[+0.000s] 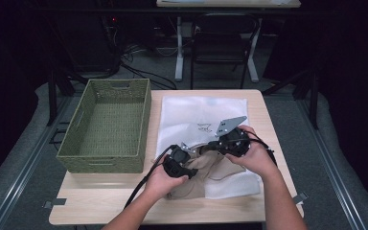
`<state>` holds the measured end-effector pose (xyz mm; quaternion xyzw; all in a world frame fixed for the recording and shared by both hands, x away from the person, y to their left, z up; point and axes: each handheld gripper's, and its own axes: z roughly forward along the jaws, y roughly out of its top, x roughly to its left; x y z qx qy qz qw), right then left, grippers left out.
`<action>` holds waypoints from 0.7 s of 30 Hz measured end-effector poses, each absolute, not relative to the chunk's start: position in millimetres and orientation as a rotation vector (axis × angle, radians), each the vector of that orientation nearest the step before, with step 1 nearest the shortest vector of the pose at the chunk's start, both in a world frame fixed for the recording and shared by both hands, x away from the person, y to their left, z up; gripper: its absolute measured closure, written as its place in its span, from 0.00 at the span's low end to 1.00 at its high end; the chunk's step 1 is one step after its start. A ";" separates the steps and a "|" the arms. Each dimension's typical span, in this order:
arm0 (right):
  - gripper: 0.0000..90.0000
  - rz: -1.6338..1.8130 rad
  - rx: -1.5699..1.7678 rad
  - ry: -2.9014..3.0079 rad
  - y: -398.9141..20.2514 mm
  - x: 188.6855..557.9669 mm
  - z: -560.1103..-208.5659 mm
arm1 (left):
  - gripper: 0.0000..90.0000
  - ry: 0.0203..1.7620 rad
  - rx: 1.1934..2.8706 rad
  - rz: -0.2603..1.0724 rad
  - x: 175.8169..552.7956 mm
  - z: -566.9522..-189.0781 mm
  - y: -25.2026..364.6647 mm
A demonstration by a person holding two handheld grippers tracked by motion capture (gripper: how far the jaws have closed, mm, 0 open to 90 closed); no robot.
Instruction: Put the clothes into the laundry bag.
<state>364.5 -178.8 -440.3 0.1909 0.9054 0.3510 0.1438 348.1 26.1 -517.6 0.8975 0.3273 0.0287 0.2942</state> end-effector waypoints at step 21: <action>0.99 1.015 0.550 2.607 -179.7 363.8 -439.3 | 0.67 0.925 2.328 0.117 361.1 -521.0 25.3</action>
